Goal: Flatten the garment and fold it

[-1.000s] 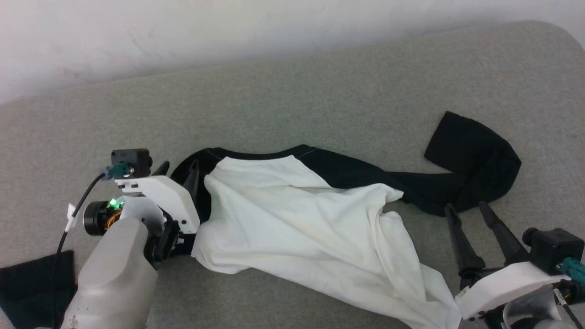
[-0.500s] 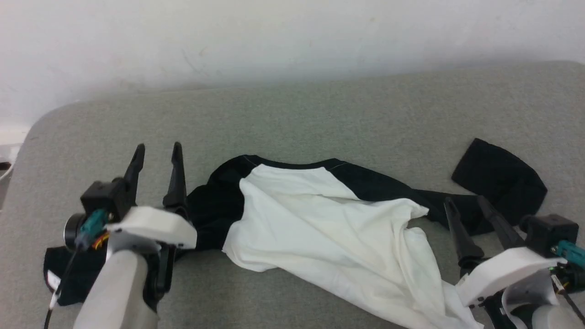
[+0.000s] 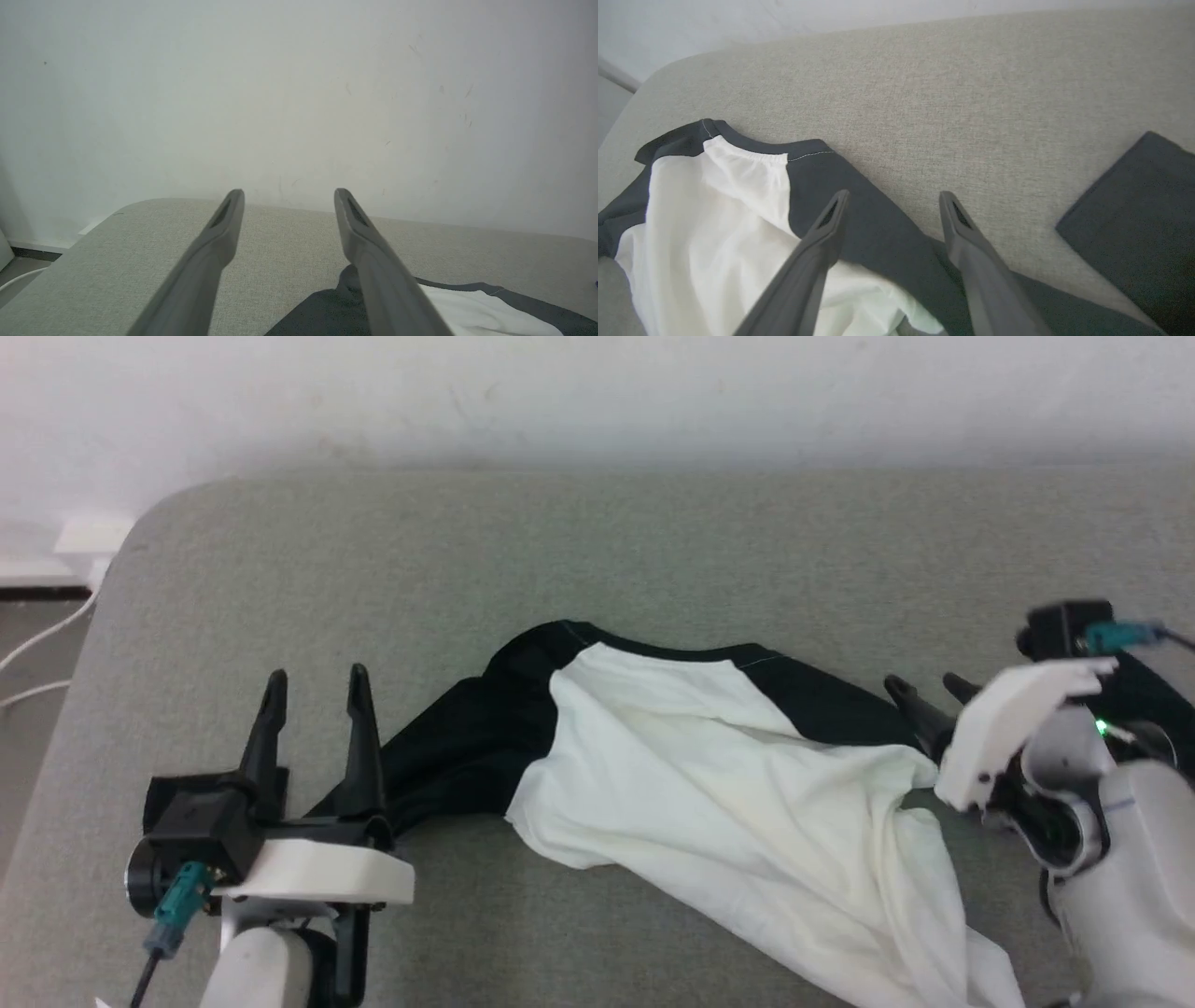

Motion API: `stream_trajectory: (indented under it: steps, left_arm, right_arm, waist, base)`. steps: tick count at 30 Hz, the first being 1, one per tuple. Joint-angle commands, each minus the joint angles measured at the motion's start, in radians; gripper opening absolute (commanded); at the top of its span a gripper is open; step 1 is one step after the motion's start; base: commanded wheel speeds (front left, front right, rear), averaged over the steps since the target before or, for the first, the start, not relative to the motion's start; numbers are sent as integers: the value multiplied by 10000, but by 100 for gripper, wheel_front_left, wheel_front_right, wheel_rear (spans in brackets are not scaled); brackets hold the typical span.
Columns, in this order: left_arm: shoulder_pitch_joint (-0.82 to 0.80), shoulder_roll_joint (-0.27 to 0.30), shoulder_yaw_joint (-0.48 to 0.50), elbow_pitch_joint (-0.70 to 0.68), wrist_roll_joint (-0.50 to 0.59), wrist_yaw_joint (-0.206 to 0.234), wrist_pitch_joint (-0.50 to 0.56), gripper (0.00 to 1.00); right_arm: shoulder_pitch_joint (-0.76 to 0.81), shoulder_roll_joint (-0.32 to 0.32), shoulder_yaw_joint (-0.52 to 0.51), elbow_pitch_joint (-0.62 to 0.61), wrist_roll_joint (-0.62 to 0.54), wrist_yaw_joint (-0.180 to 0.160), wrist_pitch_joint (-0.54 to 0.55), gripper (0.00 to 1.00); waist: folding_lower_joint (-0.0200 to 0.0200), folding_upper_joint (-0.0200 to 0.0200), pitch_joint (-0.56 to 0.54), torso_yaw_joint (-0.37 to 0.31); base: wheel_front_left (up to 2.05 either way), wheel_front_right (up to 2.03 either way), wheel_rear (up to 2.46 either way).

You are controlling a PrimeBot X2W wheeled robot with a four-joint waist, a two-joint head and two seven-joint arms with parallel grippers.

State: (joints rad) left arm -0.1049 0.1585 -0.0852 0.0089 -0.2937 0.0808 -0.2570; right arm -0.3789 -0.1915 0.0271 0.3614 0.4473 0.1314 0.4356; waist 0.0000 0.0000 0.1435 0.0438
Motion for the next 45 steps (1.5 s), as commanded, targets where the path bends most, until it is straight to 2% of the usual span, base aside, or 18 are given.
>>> stream_trajectory:
  steps: [1,6,11,18,20,21,22,23,26,29,32,39,42,45]
  left_arm:
    - [21,-178,2,-69,127,-110,-46,100]
    - [-148,-499,-77,-39,241,-357,-46,100]
    - [-345,-702,-83,43,321,-562,-47,100]
    - [-492,-849,-17,272,376,-727,-47,100]
    - [-513,-881,11,351,404,-763,-47,100]
    - [-516,-895,28,399,413,-775,-47,100]
    - [-524,-906,50,441,424,-786,-47,100]
    - [-537,-915,78,481,436,-797,-47,100]
    - [-639,-915,152,652,461,-854,-47,100]
    - [-1004,-774,145,917,428,-1031,-9,100]
    - [-1794,-593,24,1213,249,-1342,551,100]
    - [-4353,-42,-982,3068,-552,-2018,3315,100]
    - [-5313,314,-1810,4124,-1097,-2100,4551,100]
    - [-6041,780,-2986,4832,-2080,-2109,5614,100]
  right_arm:
    - [-732,-156,413,478,345,-7,604,100]
    - [-2091,-524,1344,1522,921,-7,1861,100]
    - [-3013,-763,2156,2352,1165,-7,2339,100]
    - [-3527,-825,3132,3509,1611,-7,3024,100]
    - [-3534,-831,3415,3906,1777,-7,3528,100]
    - [-3524,-817,3521,4046,1890,-7,3721,58]
    - [-3509,-789,3588,4169,2019,-7,3876,34]
    - [-3507,-796,3702,4260,2068,-7,3998,0]
    - [-3552,-824,3985,4208,2227,-7,3835,0]
    - [-3755,-1006,4180,3891,2159,-7,2908,0]
    - [-3974,-1172,4284,3671,2021,-7,1892,0]
    - [-4429,-1131,4828,3496,1994,-7,868,0]
    - [-4565,-987,5109,3497,2061,-7,748,0]
    - [-4708,-887,5386,3516,2184,-7,634,0]
  waist:
    - [0,0,543,557]
    - [0,0,943,902]
    - [0,0,1302,1101]
    - [0,0,1535,1189]
    - [0,0,1549,1198]
    - [0,0,1547,1197]
    - [0,0,1541,1188]
    - [0,0,1530,1174]
    - [0,0,1432,1092]
    - [0,0,1299,977]
    - [0,0,1183,847]
    - [0,0,1273,234]
    - [0,0,1425,-82]
    - [0,0,1600,-372]
  base:
    - [0,0,0]
    - [0,0,0]
    - [0,0,0]
    - [0,0,0]
    - [0,0,0]
    - [0,0,0]
    - [0,0,0]
    - [0,0,0]
    - [0,0,0]
    - [0,0,0]
    - [0,0,0]
    - [0,0,0]
    - [0,0,0]
    - [0,0,0]
